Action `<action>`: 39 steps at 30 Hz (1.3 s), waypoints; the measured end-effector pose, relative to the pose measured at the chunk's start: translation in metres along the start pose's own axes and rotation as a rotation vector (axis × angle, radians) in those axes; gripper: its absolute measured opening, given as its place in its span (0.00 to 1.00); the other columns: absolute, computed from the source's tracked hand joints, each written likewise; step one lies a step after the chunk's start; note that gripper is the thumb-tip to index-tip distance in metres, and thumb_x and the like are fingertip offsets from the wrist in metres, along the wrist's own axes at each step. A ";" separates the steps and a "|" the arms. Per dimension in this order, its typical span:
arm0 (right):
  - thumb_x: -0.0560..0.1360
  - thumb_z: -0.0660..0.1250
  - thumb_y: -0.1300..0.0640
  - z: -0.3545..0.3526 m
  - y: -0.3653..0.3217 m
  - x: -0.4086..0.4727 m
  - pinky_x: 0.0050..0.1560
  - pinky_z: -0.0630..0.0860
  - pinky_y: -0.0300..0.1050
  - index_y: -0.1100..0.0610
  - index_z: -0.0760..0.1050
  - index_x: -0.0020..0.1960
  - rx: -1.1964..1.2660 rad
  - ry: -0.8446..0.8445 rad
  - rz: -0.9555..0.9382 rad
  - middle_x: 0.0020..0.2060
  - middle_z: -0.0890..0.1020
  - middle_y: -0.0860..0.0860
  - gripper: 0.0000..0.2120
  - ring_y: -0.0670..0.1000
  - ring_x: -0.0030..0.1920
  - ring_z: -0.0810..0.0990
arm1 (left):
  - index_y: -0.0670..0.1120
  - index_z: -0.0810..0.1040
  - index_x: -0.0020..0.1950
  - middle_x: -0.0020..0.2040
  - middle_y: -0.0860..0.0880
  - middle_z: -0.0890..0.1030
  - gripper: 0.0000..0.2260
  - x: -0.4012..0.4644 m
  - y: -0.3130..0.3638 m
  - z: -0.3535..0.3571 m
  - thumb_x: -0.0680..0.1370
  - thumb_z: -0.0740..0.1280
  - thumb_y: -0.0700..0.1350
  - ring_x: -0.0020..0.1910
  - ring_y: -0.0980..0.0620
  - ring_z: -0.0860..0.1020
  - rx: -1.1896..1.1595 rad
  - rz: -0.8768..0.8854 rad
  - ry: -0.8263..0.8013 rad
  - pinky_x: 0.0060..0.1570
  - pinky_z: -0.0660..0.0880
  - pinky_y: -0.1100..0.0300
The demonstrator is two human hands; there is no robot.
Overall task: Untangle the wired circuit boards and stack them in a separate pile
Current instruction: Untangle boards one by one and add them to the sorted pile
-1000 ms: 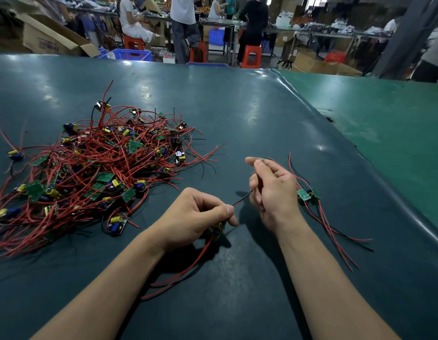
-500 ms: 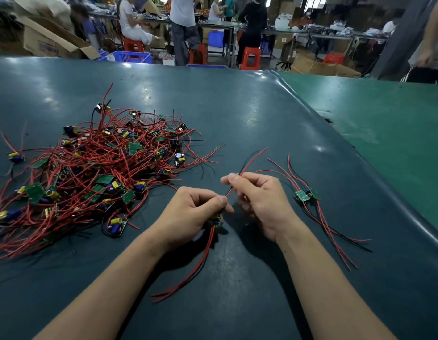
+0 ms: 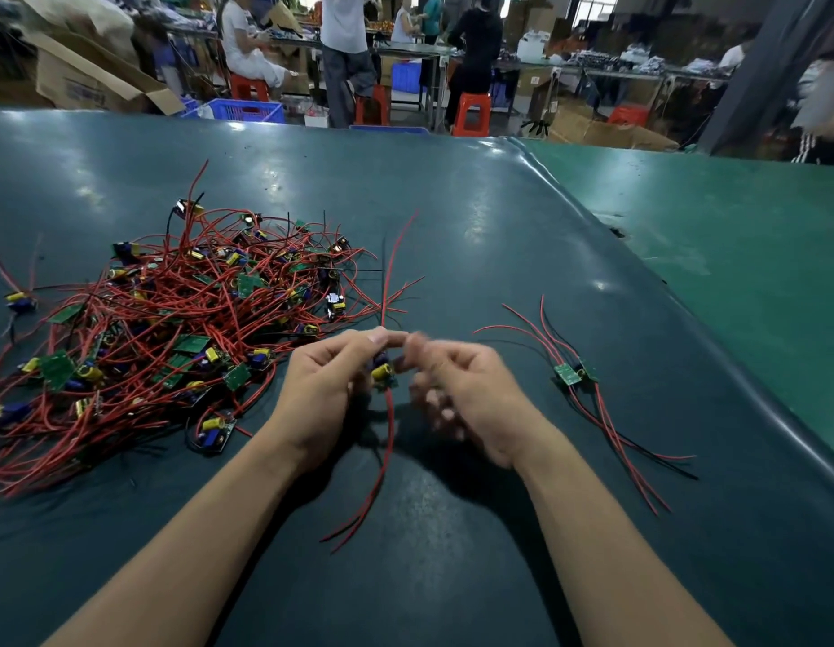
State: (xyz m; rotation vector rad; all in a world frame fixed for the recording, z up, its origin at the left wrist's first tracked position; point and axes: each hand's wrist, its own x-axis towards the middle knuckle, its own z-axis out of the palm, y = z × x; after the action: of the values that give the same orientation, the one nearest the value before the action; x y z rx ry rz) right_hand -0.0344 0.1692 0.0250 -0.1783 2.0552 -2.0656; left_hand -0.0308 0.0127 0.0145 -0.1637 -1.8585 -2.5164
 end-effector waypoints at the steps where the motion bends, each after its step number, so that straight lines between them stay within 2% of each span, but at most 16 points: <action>1: 0.73 0.70 0.45 0.003 0.001 -0.002 0.18 0.59 0.33 0.52 0.81 0.38 -0.043 -0.089 0.001 0.24 0.73 0.46 0.12 0.43 0.19 0.65 | 0.42 0.86 0.47 0.40 0.38 0.76 0.12 0.000 -0.001 0.000 0.72 0.69 0.49 0.40 0.42 0.71 0.008 0.001 -0.001 0.41 0.77 0.48; 3: 0.77 0.70 0.55 0.004 0.001 -0.005 0.19 0.59 0.32 0.55 0.78 0.39 -0.048 -0.143 0.000 0.23 0.72 0.45 0.08 0.42 0.20 0.65 | 0.41 0.86 0.48 0.43 0.40 0.83 0.12 -0.001 0.000 0.004 0.71 0.69 0.47 0.43 0.44 0.79 0.058 0.016 -0.019 0.47 0.78 0.50; 5: 0.77 0.70 0.58 0.004 0.000 -0.005 0.18 0.59 0.32 0.55 0.79 0.38 -0.049 -0.073 -0.005 0.23 0.73 0.45 0.08 0.42 0.19 0.65 | 0.43 0.84 0.52 0.41 0.45 0.83 0.13 -0.001 0.000 0.006 0.71 0.69 0.47 0.40 0.48 0.77 0.053 0.021 0.005 0.46 0.74 0.52; 8: 0.77 0.69 0.60 -0.002 -0.008 -0.003 0.18 0.63 0.33 0.55 0.79 0.38 0.044 0.175 -0.099 0.29 0.83 0.51 0.08 0.44 0.19 0.70 | 0.46 0.82 0.55 0.39 0.49 0.79 0.13 0.003 0.002 -0.001 0.74 0.68 0.50 0.37 0.51 0.71 0.084 0.133 0.107 0.39 0.68 0.56; 11: 0.81 0.64 0.59 -0.015 -0.019 -0.001 0.19 0.65 0.35 0.57 0.73 0.44 0.313 0.467 -0.266 0.36 0.85 0.56 0.07 0.48 0.21 0.73 | 0.47 0.83 0.50 0.35 0.53 0.79 0.08 0.004 0.004 -0.010 0.78 0.66 0.48 0.36 0.56 0.73 0.214 0.318 0.287 0.37 0.71 0.62; 14: 0.83 0.60 0.54 -0.021 -0.019 -0.003 0.19 0.65 0.35 0.56 0.71 0.46 0.569 0.787 -0.313 0.36 0.85 0.55 0.09 0.48 0.20 0.72 | 0.44 0.82 0.48 0.33 0.48 0.77 0.08 0.002 0.001 -0.008 0.81 0.63 0.43 0.32 0.53 0.72 0.401 0.430 0.340 0.33 0.69 0.54; 16: 0.83 0.61 0.52 -0.020 -0.014 -0.007 0.20 0.68 0.36 0.55 0.73 0.48 0.706 0.878 -0.209 0.39 0.86 0.56 0.07 0.48 0.22 0.75 | 0.43 0.81 0.48 0.32 0.47 0.76 0.09 0.002 -0.001 -0.006 0.82 0.62 0.40 0.30 0.50 0.71 0.456 0.438 0.330 0.32 0.68 0.51; 19: 0.82 0.62 0.53 -0.014 -0.005 -0.008 0.22 0.72 0.35 0.58 0.72 0.51 0.800 0.856 -0.029 0.42 0.84 0.58 0.08 0.48 0.26 0.81 | 0.42 0.81 0.48 0.31 0.47 0.76 0.08 0.003 -0.001 -0.006 0.82 0.63 0.40 0.30 0.49 0.71 0.476 0.433 0.335 0.32 0.68 0.51; 23: 0.82 0.63 0.56 -0.013 -0.003 -0.006 0.25 0.75 0.35 0.62 0.72 0.47 0.866 0.838 0.015 0.44 0.82 0.60 0.09 0.49 0.29 0.84 | 0.42 0.81 0.48 0.31 0.48 0.76 0.08 0.004 -0.001 -0.006 0.82 0.63 0.40 0.30 0.50 0.71 0.477 0.421 0.334 0.31 0.68 0.53; 27: 0.80 0.65 0.62 -0.013 -0.003 -0.002 0.26 0.76 0.36 0.62 0.74 0.46 0.717 0.746 0.043 0.40 0.82 0.57 0.04 0.50 0.31 0.84 | 0.45 0.81 0.48 0.30 0.50 0.76 0.07 0.004 -0.001 -0.006 0.82 0.64 0.40 0.28 0.54 0.71 0.507 0.422 0.339 0.27 0.66 0.62; 29: 0.79 0.65 0.64 -0.011 -0.002 0.001 0.30 0.78 0.38 0.61 0.74 0.47 0.658 0.713 0.039 0.39 0.80 0.56 0.02 0.51 0.35 0.82 | 0.47 0.81 0.47 0.31 0.51 0.76 0.06 0.003 -0.001 -0.006 0.81 0.64 0.41 0.28 0.56 0.71 0.573 0.454 0.354 0.28 0.67 0.64; 32: 0.78 0.65 0.65 -0.010 -0.002 0.004 0.38 0.79 0.38 0.60 0.75 0.50 0.668 0.712 0.004 0.36 0.79 0.50 0.02 0.52 0.43 0.80 | 0.45 0.82 0.49 0.37 0.52 0.78 0.05 0.001 0.003 -0.013 0.78 0.66 0.42 0.37 0.50 0.75 0.944 0.640 0.441 0.39 0.71 0.56; 34: 0.78 0.65 0.65 -0.012 -0.002 0.005 0.43 0.79 0.39 0.60 0.77 0.50 0.648 0.741 -0.021 0.38 0.79 0.48 0.03 0.51 0.48 0.79 | 0.45 0.82 0.50 0.43 0.49 0.80 0.07 0.001 0.007 -0.021 0.77 0.66 0.44 0.44 0.45 0.74 1.203 0.725 0.542 0.45 0.67 0.51; 36: 0.78 0.64 0.65 -0.013 0.000 0.006 0.45 0.80 0.41 0.61 0.76 0.53 0.644 0.743 -0.043 0.42 0.78 0.49 0.05 0.54 0.53 0.80 | 0.47 0.82 0.52 0.48 0.47 0.80 0.07 0.001 0.013 -0.033 0.77 0.66 0.46 0.51 0.43 0.73 1.340 0.687 0.681 0.48 0.64 0.50; 39: 0.79 0.62 0.66 -0.015 0.000 0.005 0.38 0.81 0.42 0.63 0.76 0.53 0.633 0.710 -0.044 0.44 0.78 0.51 0.05 0.57 0.48 0.82 | 0.46 0.78 0.59 0.58 0.42 0.76 0.14 -0.001 0.018 -0.049 0.76 0.67 0.48 0.60 0.40 0.68 1.437 0.423 0.836 0.55 0.64 0.45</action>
State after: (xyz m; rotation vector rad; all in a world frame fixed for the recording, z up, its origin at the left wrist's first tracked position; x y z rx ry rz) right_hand -0.0429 0.1828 0.0246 0.7080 1.5321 -2.9702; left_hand -0.0324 -0.0398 0.0170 0.3894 -2.2358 -0.4244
